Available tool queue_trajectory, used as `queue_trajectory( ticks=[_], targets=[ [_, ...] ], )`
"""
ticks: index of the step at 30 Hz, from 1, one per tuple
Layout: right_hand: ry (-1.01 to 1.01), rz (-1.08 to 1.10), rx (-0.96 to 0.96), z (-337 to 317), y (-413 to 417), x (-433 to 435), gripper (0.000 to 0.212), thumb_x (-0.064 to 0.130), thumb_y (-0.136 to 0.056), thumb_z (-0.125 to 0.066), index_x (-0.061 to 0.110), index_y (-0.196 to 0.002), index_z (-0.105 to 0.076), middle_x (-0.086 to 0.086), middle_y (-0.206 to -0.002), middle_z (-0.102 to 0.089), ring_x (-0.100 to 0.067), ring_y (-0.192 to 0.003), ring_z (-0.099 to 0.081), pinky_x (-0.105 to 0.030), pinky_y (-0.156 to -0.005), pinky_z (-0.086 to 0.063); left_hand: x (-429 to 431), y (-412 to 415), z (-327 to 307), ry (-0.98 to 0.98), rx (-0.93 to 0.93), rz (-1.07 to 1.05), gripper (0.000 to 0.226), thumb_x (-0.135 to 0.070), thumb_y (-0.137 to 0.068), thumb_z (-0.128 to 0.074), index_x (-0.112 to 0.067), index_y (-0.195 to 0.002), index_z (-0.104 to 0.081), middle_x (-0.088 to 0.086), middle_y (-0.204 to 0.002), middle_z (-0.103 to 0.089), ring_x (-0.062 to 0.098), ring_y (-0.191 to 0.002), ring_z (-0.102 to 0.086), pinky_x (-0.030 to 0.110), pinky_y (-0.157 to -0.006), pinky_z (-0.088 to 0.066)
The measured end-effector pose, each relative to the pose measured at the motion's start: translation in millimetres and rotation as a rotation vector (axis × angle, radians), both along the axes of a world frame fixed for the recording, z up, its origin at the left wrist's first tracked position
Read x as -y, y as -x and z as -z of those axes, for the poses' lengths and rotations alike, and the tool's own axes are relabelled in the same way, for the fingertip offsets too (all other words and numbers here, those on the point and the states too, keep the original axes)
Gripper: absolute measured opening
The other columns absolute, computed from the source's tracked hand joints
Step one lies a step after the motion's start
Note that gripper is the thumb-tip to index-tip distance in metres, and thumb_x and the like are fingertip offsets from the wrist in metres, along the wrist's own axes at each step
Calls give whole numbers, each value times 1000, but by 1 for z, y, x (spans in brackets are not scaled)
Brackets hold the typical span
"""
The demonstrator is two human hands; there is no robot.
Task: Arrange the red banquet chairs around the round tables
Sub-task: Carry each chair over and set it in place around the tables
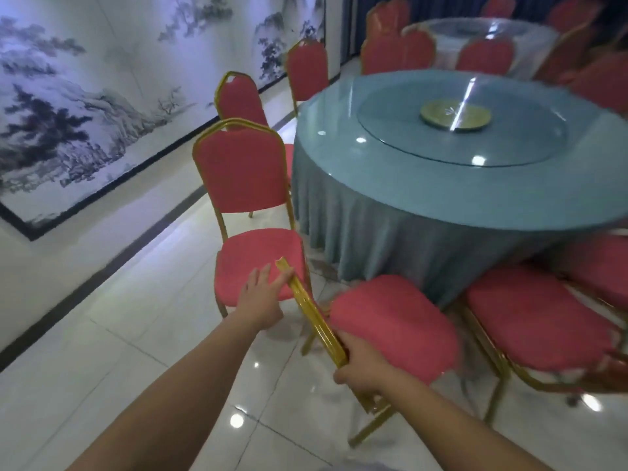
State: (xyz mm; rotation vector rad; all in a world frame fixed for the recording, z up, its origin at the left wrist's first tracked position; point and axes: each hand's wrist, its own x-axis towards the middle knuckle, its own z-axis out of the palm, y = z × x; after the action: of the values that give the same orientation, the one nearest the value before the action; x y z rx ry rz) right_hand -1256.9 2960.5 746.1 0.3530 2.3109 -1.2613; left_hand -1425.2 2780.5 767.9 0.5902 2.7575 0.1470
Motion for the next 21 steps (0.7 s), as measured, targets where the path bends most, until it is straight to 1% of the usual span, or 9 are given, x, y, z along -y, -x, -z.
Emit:
queue_trajectory(
  ticks=[1,3,5,7,9,12,14,18,21],
  targets=[
    [-23,-2,16,-3,-10,-4,89,8,-72,-73,45,-144,-36,26,-96,-60,4,-82,-58,-11,-65,-45,3,4,2,10,-2,61,97,-10,-83,-68,-54,-147,-11,4,-164,-2,36,-149,1,57,-117,-13],
    [-79,13,53,-9,-33,-10,88,8,-72,-70,47,-144,-37,18,-105,-61,-5,-93,-58,-18,-74,-49,4,5,3,-12,-49,196,78,-14,-83,-69,-45,-142,-30,3,-163,-9,36,-149,-1,57,-117,-12],
    [-122,39,75,-10,-61,-17,84,9,-76,-66,47,-144,-38,13,-112,-59,-11,-100,-57,-21,-79,-48,-3,-8,3,-85,-66,326,47,-21,-83,-69,-30,-123,-47,4,-153,-34,33,-147,-17,55,-117,-17],
    [-133,104,80,-9,-95,-18,76,8,-81,-65,50,-140,-44,15,-110,-60,-13,-102,-58,-25,-85,-50,-9,-35,1,-133,24,364,32,-27,-81,-71,-26,-102,-48,0,-117,-59,28,-123,-52,48,-108,-38],
    [-113,234,61,-8,-132,-12,65,5,-84,-61,50,-130,-55,14,-106,-64,-13,-100,-61,-31,-89,-54,-7,-63,1,-135,82,419,35,-32,-77,-74,-26,-96,-46,-4,-95,-60,21,-95,-62,40,-86,-53],
    [-186,433,57,-5,-186,3,51,8,-90,-54,52,-115,-63,17,-109,-68,-6,-102,-62,-33,-94,-53,3,-98,5,-96,101,624,35,-39,-75,-73,-28,-103,-53,-6,-105,-58,19,-101,-53,38,-85,-51],
    [-318,519,73,-2,-212,15,49,12,-91,-56,53,-118,-58,16,-122,-64,-8,-110,-59,-29,-97,-49,14,-122,10,-55,116,730,32,-46,-78,-67,-32,-106,-58,-8,-110,-56,17,-107,-47,34,-86,-48],
    [-518,536,36,10,-220,46,66,63,-74,-64,54,-133,-39,28,-130,-42,-8,-127,-37,-41,-109,-30,41,-152,27,-55,147,746,36,-50,-81,-57,-36,-115,-56,-11,-113,-48,14,-109,-43,33,-79,-49],
    [-577,642,28,19,-209,52,67,70,-65,-71,50,-125,-51,25,-128,-47,-11,-126,-36,-44,-110,-25,45,-152,31,-113,197,735,43,-47,-82,-55,-44,-124,-52,-17,-116,-50,10,-109,-47,33,-78,-50]
  ],
)
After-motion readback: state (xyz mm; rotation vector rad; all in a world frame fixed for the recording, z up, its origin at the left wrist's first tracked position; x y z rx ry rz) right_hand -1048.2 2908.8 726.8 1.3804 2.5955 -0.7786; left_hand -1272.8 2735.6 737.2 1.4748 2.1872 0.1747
